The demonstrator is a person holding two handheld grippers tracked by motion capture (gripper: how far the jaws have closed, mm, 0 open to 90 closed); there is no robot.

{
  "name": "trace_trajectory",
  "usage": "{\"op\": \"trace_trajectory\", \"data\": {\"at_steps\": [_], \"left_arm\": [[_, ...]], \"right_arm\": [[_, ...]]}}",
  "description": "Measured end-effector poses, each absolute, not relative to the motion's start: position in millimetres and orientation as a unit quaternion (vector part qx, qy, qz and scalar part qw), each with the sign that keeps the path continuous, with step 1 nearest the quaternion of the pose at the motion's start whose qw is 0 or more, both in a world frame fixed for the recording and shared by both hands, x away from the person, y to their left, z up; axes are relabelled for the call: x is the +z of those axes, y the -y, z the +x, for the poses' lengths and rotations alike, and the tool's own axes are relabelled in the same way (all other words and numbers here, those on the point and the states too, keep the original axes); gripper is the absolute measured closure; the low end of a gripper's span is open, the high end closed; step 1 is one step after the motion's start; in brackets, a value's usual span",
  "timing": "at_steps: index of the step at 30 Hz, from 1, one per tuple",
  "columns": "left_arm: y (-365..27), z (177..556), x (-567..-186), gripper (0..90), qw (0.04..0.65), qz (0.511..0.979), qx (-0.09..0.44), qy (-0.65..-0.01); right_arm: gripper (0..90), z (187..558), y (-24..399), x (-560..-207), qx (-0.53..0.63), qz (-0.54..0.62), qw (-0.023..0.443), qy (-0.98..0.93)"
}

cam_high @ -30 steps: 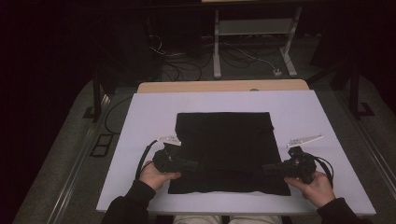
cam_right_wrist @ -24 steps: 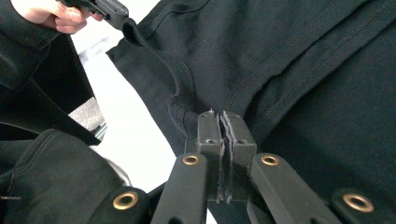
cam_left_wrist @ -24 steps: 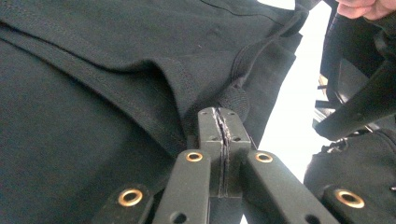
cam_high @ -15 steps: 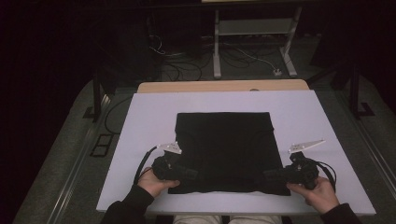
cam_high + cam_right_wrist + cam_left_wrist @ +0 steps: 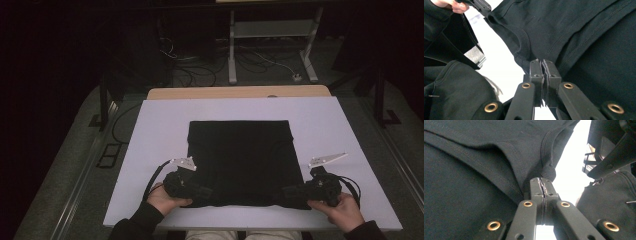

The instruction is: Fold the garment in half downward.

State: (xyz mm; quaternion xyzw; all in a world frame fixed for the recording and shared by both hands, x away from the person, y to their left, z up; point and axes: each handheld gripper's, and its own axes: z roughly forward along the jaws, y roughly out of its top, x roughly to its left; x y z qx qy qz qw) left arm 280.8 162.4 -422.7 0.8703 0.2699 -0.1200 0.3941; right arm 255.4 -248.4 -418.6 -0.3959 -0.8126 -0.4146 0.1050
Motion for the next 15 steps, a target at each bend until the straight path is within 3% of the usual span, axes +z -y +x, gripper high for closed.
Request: {"op": "trace_trajectory", "data": {"at_steps": [15], "left_arm": [[-156.9,277.7,-429.8,87.9,0.36,0.888,-0.138,-0.252]], "right_arm": [[85.8,251.0,242.6,-423.7,-0.391,-0.388,0.116,0.827]]}}
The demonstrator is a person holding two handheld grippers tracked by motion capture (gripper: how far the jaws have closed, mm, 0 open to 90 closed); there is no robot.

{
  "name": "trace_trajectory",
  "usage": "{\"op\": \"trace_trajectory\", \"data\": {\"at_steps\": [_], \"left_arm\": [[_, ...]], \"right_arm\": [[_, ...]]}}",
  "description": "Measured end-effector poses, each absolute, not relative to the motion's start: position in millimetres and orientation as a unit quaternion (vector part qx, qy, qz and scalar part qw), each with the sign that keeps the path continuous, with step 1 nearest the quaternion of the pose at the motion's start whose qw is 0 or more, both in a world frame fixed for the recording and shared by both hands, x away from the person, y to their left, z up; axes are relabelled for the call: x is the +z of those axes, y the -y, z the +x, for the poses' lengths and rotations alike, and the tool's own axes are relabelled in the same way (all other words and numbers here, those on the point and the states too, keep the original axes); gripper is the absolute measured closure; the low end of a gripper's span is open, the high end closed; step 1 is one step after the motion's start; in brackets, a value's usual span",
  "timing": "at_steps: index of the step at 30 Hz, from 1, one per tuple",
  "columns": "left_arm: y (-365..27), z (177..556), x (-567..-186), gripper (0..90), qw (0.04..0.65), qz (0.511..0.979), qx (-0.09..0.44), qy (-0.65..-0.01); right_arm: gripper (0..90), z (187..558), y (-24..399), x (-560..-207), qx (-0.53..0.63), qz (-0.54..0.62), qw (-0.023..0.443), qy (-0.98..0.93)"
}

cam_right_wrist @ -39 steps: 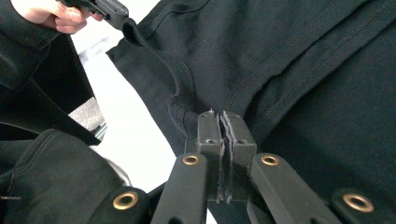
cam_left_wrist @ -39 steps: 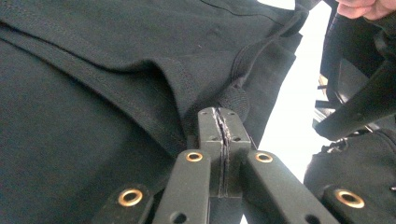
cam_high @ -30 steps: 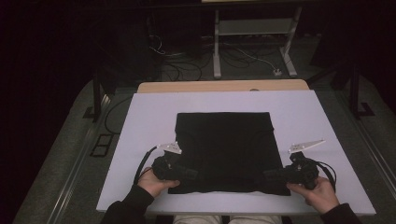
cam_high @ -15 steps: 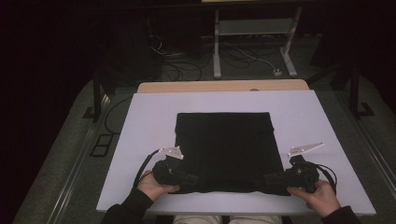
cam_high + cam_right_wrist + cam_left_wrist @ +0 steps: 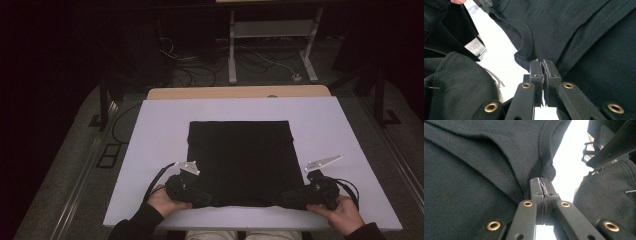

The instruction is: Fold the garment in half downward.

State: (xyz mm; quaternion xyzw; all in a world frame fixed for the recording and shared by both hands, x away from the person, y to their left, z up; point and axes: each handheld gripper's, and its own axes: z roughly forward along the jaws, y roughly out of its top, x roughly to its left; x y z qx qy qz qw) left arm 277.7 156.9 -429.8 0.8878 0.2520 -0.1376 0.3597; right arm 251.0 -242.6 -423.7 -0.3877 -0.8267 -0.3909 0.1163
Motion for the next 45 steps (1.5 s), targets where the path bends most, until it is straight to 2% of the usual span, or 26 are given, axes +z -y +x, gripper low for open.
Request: {"op": "trace_trajectory", "data": {"at_steps": [14,18,19,21,26,29,31,36,38,40,42,45], "left_arm": [[-155,277,-430,85.0,0.362,0.888,-0.143,-0.245],[-155,275,-428,74.9,0.369,0.888,-0.14,-0.237],[-155,274,-427,70.1,0.37,0.888,-0.135,-0.237],[-155,273,-426,60.5,0.374,0.888,-0.13,-0.236],[-158,273,-421,48.2,0.386,0.884,-0.123,-0.232],[-159,270,-417,40.8,0.393,0.885,-0.084,-0.235],[-160,269,-415,31.9,0.398,0.883,-0.072,-0.238],[-165,270,-412,13.4,0.408,0.874,-0.059,-0.256],[-167,270,-410,9.5,0.415,0.871,-0.059,-0.257],[-169,270,-408,4.4,0.42,0.868,-0.056,-0.258],[-171,269,-406,0.2,0.425,0.864,-0.053,-0.264],[-175,268,-403,0.0,0.436,0.857,-0.041,-0.272]], "right_arm": [[84.9,252,240,-427,-0.378,-0.387,0.122,0.832],[83.9,251,240,-427,-0.378,-0.388,0.122,0.832],[83.0,251,240,-427,-0.378,-0.389,0.124,0.831],[76.5,251,240,-427,-0.378,-0.392,0.12,0.83],[60.7,250,239,-426,-0.372,-0.402,0.1,0.831],[50.7,249,239,-424,-0.377,-0.401,0.088,0.83],[43.9,248,238,-423,-0.383,-0.401,0.086,0.828],[20.5,251,236,-416,-0.391,-0.401,0.073,0.825],[13.8,253,235,-413,-0.39,-0.405,0.067,0.824],[10.8,255,235,-410,-0.396,-0.402,0.061,0.824],[2.3,258,235,-406,-0.399,-0.399,0.056,0.824],[0.0,262,234,-401,-0.404,-0.395,0.049,0.824]]}}
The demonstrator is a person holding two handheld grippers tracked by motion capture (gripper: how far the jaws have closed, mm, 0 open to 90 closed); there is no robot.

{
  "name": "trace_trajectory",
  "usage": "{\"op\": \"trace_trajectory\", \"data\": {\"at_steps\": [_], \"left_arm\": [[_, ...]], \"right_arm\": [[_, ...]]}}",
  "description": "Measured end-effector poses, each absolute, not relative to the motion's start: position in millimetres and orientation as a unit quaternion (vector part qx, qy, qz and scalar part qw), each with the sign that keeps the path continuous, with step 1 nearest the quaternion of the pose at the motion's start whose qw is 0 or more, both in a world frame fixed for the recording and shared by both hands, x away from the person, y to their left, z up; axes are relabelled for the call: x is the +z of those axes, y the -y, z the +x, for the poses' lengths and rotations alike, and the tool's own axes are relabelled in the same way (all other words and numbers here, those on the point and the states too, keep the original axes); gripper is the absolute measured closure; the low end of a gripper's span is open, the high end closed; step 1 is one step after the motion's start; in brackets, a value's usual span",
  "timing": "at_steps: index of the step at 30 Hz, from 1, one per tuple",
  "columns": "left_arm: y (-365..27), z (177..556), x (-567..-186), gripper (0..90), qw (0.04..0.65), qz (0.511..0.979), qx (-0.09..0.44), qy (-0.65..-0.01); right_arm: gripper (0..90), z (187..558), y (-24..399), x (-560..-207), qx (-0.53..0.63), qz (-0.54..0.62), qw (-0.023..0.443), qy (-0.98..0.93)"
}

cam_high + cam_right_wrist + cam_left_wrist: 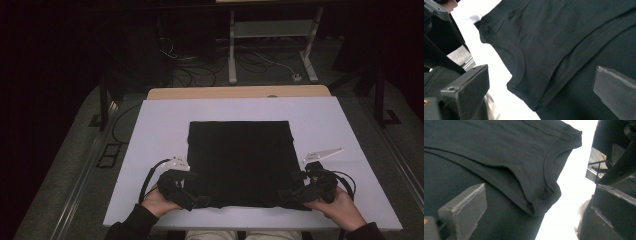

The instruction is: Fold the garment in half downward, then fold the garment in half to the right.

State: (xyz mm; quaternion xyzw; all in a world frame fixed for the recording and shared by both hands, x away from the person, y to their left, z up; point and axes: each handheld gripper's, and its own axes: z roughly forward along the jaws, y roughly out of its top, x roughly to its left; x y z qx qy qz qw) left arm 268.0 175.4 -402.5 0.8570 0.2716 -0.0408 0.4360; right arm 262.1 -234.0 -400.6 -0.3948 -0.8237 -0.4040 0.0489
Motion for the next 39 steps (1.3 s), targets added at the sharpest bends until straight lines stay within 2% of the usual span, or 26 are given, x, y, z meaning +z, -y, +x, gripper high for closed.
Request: {"op": "trace_trajectory", "data": {"at_steps": [21,39], "left_arm": [[-216,264,-393,0.0,0.48,0.817,0.013,-0.319],[-233,261,-394,0.0,0.488,0.798,0.048,-0.35]], "right_arm": [[0.0,288,218,-371,-0.426,-0.37,0.014,0.826],[0.0,306,208,-366,-0.433,-0.364,-0.009,0.824]]}}
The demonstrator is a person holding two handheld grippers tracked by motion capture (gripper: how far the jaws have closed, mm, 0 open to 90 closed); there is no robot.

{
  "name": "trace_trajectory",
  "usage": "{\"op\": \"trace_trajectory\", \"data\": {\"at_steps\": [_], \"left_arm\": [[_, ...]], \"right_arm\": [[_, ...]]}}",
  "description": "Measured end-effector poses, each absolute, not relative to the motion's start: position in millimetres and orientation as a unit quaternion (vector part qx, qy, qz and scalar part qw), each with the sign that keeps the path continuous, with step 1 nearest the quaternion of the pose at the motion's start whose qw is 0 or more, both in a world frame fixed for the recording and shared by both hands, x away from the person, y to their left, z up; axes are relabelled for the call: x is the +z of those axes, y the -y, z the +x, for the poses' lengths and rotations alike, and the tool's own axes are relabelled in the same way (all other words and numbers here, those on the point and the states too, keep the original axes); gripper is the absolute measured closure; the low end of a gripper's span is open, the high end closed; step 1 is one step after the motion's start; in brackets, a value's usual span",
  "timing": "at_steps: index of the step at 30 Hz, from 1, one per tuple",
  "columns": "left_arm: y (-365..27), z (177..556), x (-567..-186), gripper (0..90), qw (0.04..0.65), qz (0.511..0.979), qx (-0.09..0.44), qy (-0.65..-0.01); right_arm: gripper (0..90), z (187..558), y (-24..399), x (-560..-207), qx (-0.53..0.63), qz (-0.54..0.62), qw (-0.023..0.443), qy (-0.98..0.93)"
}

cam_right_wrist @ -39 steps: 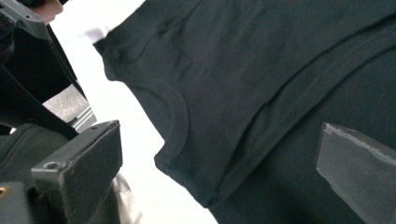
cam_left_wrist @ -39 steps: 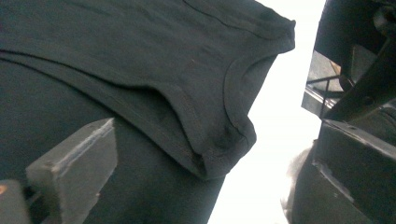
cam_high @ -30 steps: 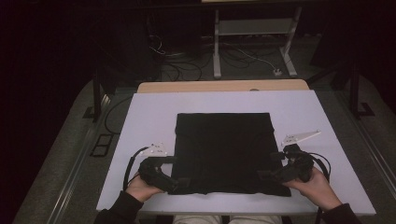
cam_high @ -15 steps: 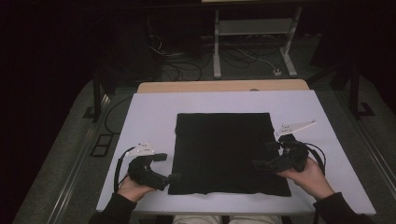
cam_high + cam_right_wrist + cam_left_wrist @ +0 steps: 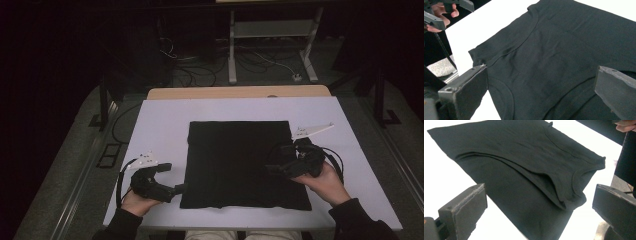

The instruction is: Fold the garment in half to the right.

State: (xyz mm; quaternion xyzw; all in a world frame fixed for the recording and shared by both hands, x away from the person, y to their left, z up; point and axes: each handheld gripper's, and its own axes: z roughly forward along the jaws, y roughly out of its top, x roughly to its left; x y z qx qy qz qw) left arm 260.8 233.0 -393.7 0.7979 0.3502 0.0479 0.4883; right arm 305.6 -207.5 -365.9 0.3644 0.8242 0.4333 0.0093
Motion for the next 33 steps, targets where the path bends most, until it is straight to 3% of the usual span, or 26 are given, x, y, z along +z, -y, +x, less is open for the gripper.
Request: {"op": "trace_trajectory", "data": {"at_steps": [15,33], "left_arm": [[-247,260,-398,0.0,0.492,0.784,0.072,-0.372],[-243,255,-417,0.0,0.456,0.821,0.066,-0.336]], "right_arm": [[0.0,334,195,-364,0.433,0.366,0.022,-0.823],[0.0,386,150,-352,0.423,0.342,0.042,-0.838]]}}
